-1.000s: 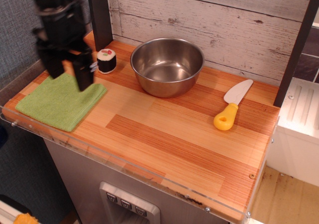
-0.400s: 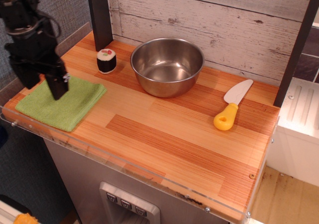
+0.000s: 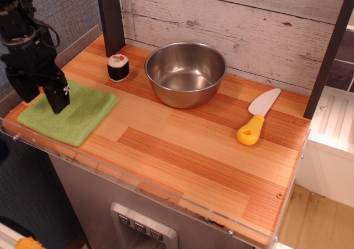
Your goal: PICK UP THE GREEN TOWEL AND PUT ANOTHER SIDE OF THE TABLE
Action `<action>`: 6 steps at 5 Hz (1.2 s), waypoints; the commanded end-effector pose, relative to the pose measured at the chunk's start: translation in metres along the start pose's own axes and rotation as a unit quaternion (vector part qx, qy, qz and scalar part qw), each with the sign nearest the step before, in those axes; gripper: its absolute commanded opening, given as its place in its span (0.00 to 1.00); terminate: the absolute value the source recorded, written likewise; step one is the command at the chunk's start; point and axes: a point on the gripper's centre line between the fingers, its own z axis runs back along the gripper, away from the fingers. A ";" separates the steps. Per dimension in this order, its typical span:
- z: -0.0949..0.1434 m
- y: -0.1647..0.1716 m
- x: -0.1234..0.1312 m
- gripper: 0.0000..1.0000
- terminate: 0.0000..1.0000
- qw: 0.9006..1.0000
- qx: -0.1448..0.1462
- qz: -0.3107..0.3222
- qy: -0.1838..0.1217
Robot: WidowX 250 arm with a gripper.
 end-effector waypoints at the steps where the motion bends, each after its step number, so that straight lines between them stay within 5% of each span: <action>1: -0.003 -0.020 0.023 1.00 0.00 0.999 0.005 -0.021 -0.027; 4: -0.044 -0.031 0.016 1.00 0.00 1.000 -0.016 -0.019 0.017; 6: -0.036 -0.067 0.022 1.00 0.00 0.999 -0.029 -0.041 0.006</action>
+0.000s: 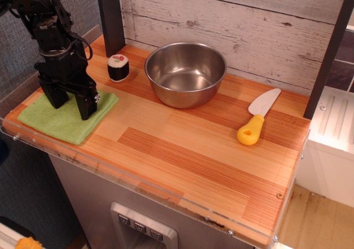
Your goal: PICK UP THE GREEN TOWEL AND PUT ANOTHER SIDE OF THE TABLE
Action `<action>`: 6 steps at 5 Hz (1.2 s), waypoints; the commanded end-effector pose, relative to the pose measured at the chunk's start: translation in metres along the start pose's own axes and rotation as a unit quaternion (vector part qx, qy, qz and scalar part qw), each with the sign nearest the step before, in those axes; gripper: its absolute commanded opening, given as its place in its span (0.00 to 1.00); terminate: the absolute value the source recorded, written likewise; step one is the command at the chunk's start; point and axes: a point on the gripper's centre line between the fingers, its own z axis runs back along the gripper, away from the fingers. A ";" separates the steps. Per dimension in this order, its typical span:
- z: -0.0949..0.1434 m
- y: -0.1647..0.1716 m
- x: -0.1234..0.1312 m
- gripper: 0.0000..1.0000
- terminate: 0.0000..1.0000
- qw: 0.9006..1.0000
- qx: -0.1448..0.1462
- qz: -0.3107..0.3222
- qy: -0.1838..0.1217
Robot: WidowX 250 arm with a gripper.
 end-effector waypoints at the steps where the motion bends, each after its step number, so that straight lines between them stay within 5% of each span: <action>1: -0.003 -0.064 0.005 1.00 0.00 0.999 -0.021 -0.037 0.001; 4: -0.006 -0.157 0.032 1.00 0.00 0.998 -0.031 -0.057 -0.009; 6: -0.005 -0.208 0.021 1.00 0.00 0.997 -0.001 -0.073 0.006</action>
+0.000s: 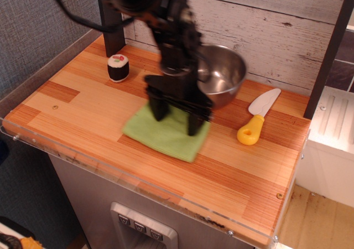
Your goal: PICK UP THE GREEN TOWEL AND PUT ANOTHER SIDE OF THE TABLE
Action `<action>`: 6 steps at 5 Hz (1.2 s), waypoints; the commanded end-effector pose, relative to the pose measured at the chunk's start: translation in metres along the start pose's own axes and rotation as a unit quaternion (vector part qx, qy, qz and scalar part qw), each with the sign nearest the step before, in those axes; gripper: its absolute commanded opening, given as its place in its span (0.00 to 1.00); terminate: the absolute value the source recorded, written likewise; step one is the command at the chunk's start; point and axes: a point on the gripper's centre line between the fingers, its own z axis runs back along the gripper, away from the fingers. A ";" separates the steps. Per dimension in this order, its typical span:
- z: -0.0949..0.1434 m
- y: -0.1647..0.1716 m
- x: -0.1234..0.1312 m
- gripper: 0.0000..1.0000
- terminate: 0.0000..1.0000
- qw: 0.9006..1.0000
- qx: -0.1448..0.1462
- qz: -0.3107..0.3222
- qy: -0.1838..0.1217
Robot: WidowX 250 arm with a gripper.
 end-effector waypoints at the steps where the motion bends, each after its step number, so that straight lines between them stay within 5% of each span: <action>1: -0.004 -0.040 -0.024 1.00 0.00 0.999 0.018 -0.002 0.033; 4: 0.002 -0.027 -0.036 1.00 0.00 0.999 0.033 0.004 0.041; 6: 0.030 -0.022 -0.014 1.00 0.00 1.000 0.020 0.016 -0.001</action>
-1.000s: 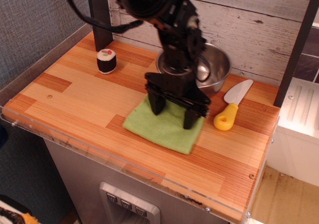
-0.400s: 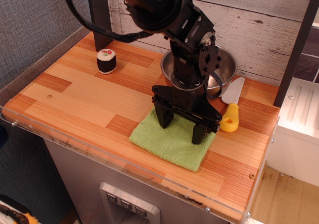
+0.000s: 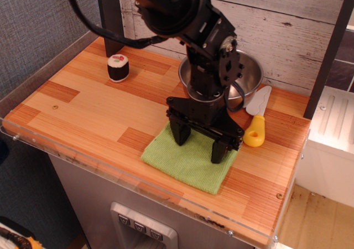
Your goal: PICK UP THE GREEN TOWEL AND PUT ANOTHER SIDE OF THE TABLE
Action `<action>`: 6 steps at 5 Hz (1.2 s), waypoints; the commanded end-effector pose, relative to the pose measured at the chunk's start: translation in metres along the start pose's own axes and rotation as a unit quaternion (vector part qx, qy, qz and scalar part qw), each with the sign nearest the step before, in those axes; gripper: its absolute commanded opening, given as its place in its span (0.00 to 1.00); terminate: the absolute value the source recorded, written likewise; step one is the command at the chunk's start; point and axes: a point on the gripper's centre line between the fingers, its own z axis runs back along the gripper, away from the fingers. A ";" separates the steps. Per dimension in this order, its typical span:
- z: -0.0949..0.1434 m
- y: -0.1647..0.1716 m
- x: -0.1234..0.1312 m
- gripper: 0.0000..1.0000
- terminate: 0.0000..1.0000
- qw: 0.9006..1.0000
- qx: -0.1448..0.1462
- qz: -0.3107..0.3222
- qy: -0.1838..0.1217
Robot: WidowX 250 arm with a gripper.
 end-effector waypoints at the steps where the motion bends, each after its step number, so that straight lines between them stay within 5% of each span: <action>1: 0.050 0.004 0.025 1.00 0.00 0.998 -0.026 -0.003 -0.061; 3: 0.095 0.010 0.024 1.00 0.00 0.996 -0.052 -0.018 -0.076; 6: 0.109 0.039 0.022 1.00 0.00 0.996 -0.063 -0.048 -0.041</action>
